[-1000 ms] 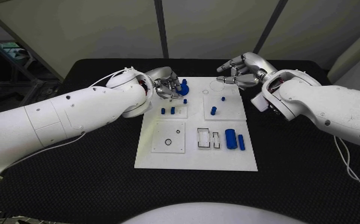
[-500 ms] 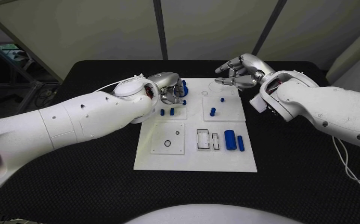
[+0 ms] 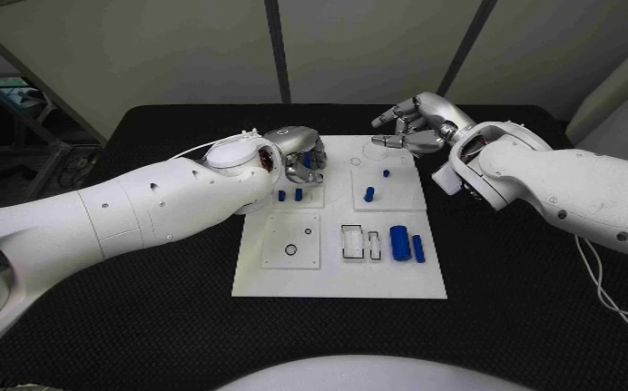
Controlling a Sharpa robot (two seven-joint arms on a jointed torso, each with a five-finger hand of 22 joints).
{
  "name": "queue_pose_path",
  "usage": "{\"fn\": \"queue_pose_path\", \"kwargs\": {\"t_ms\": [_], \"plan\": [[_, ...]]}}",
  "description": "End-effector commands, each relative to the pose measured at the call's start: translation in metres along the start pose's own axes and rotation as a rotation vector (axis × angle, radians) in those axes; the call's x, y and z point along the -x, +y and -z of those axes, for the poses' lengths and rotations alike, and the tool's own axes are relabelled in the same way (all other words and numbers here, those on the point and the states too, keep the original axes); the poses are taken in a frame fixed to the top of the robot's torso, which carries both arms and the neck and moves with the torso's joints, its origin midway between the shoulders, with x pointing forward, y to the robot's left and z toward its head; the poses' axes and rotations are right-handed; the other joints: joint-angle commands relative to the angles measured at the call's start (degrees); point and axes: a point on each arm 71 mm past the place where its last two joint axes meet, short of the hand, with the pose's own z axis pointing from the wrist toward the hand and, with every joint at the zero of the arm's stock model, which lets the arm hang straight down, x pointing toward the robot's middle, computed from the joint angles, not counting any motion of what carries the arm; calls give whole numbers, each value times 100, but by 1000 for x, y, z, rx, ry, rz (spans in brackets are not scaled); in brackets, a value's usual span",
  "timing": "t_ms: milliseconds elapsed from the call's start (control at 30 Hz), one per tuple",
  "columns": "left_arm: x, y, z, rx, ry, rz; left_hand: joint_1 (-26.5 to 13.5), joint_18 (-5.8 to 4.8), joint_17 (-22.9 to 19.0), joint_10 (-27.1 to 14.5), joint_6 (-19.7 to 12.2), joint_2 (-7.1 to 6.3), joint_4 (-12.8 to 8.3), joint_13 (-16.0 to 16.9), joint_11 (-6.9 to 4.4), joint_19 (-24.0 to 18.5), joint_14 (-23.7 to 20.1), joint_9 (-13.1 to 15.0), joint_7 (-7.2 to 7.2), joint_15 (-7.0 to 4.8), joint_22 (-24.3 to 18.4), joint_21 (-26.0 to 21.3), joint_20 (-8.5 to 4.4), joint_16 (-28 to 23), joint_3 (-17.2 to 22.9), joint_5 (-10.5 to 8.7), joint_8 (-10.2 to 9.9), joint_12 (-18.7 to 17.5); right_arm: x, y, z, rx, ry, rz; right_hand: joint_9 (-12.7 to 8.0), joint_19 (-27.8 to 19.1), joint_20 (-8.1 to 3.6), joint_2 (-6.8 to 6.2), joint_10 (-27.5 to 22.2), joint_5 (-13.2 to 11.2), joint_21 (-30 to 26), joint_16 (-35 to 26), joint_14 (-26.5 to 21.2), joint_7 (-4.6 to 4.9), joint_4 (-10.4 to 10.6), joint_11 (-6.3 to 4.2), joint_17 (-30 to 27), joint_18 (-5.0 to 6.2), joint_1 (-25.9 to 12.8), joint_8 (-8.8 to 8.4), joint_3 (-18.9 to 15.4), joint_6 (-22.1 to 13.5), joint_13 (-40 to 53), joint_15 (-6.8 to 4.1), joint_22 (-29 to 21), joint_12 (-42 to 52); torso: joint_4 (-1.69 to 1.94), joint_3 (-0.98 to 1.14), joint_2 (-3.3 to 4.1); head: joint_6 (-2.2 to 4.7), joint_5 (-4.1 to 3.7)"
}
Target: Assemble the parts on the task board
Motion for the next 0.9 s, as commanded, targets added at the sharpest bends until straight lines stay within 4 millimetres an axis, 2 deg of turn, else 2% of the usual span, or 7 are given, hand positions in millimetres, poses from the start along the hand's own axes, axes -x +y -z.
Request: {"fn": "queue_pose_path", "kwargs": {"t_ms": [33,267,533,900], "plan": [[-2,-1,-2,-8,37,-28,-33,-99,146,37,35,-18,0,-42,10,58,87,-7,2,-3,65,61,-6,151,52,-2,-52,-27,0,2,-1,6,-6,5,-6,-40,-17,2,-31,22,-30,-37,292,-19,18,4,203,39,-35,29,32,18,-5,-38,-5,-34,7,1,-2,-14,-10],[-5,-1,-5,0,58,-33,-29,-108,318,83,72,9,-45,-99,0,113,199,-3,-4,-17,198,196,-8,336,123,1,-101,-35,0,2,-1,8,-3,4,-6,-40,-17,2,-31,22,-30,-37,292,-19,18,4,203,39,-35,29,32,18,-5,-38,-5,-34,2,-3,2,-17,-12],[-8,-1,-6,-13,72,-32,-25,-123,379,124,107,34,-76,-141,-16,164,243,-3,-16,-28,325,328,-14,421,186,4,-132,-51,-1,3,-1,9,-1,3,-5,-47,-18,5,-38,27,-41,-52,287,-20,20,3,185,42,-32,31,40,20,-19,-39,-20,-48,15,-9,3,-30,-31],[-11,1,-9,-15,81,-26,18,-159,524,269,211,109,-171,-226,-45,258,324,1,-21,-52,600,608,-37,593,369,-31,-192,-91,-2,4,-2,11,3,2,-4,-51,-18,7,-32,30,-48,-60,285,-21,20,2,175,44,-29,34,46,24,-13,-39,-29,-44,13,-2,-8,-43,-25]]}}
